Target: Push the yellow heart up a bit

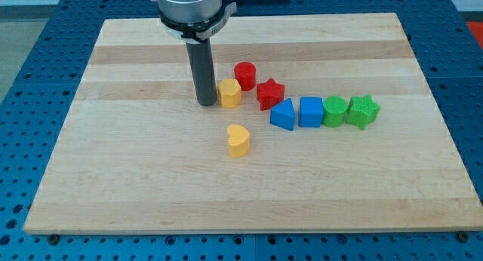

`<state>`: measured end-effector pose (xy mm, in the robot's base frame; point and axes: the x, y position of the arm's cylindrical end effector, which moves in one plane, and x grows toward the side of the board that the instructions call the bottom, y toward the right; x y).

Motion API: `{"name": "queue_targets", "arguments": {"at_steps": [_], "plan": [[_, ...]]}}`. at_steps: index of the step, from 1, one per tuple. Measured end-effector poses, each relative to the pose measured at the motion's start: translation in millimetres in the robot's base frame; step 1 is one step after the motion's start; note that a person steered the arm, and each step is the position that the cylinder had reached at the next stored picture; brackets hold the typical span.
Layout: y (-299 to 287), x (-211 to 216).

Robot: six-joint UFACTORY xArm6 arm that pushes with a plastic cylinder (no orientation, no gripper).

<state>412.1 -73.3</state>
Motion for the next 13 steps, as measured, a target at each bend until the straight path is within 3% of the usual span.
{"name": "queue_targets", "arguments": {"at_steps": [3, 5, 8, 9, 10, 12, 13], "plan": [[9.2, 9.1], [-21.6, 66.4], [-30.8, 70.0], [-33.0, 89.9], [-25.9, 115.7], [62.4, 120.1], [73.8, 118.7]]}}
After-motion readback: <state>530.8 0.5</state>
